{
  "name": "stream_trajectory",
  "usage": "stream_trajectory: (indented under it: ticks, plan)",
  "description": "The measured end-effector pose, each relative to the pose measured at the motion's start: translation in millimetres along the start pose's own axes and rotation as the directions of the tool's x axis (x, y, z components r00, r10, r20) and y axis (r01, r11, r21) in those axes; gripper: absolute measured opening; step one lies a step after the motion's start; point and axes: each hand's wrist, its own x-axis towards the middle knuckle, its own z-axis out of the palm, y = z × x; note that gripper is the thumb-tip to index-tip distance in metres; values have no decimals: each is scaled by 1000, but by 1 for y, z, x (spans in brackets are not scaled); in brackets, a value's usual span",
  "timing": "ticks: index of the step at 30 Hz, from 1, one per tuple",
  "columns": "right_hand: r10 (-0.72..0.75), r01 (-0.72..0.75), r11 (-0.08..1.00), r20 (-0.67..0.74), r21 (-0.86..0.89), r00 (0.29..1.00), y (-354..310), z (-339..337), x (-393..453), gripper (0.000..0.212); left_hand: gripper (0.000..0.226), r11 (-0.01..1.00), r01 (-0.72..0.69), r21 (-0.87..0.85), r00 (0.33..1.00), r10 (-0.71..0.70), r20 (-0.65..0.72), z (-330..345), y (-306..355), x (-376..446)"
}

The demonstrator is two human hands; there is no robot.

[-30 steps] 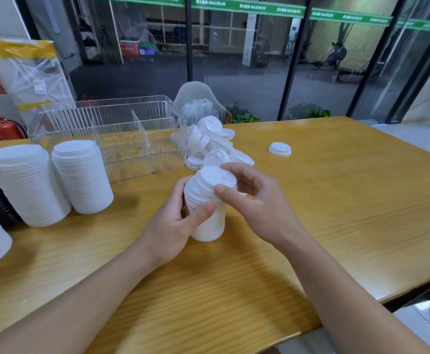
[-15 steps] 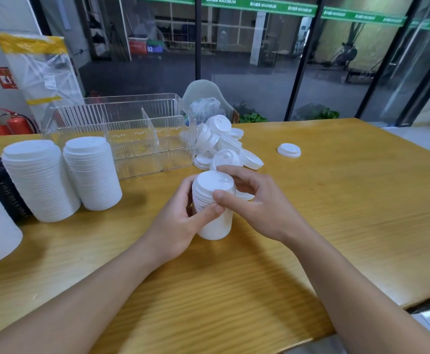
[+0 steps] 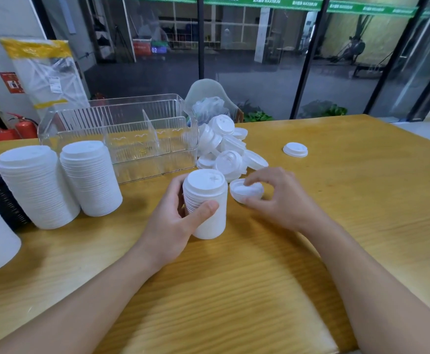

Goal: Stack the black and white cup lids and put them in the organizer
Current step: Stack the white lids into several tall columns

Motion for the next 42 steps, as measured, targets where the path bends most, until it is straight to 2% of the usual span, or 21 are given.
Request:
stream_trajectory:
  ticks: [2,4,9,11,15,18,20,24,28,32,35,42]
  plan:
    - [-65,70,993,47,-98,997,5,2,-3,36,64,1000,2,-3,1000,-2,5,0,-1,1]
    - [-108,111,983,28,-148,994,7,3,-3,31,63,1000,1,-5,1000,-1,9,1,-1,2]
    - [-169,163,972,-20,-167,985,5,14,2,13,61,1000,3,-21,1000,-3,10,3,-1,2]
    - [-182,174,973,-43,-151,982,3,16,2,13,61,1000,4,-23,1000,-4,15,3,0,1]
    - [11,14,979,-124,204,992,-5,7,0,7,60,1000,2,-20,1000,-1,22,3,1,1]
    - [168,-65,843,-147,535,975,-6,0,2,10,60,1000,0,-17,1000,0,28,2,1,1]
    - [265,-137,753,-105,644,959,-3,-1,4,14,60,1000,1,-16,1000,-1,30,2,2,0]
    - [412,-281,604,10,745,911,7,3,7,21,60,1000,2,-2,1000,-2,28,2,3,0]
    - [418,-311,674,2,670,908,12,6,9,20,59,1000,4,2,1000,-4,30,2,3,0]
    - [373,-330,802,14,498,928,11,7,3,48,58,1000,0,6,1000,0,28,2,3,0]
    - [299,-286,882,25,374,954,10,8,1,67,60,1000,-6,0,1000,6,27,2,3,0]
    - [273,-258,909,1,328,962,7,8,0,77,59,1000,-20,-12,1000,20,23,3,1,1]
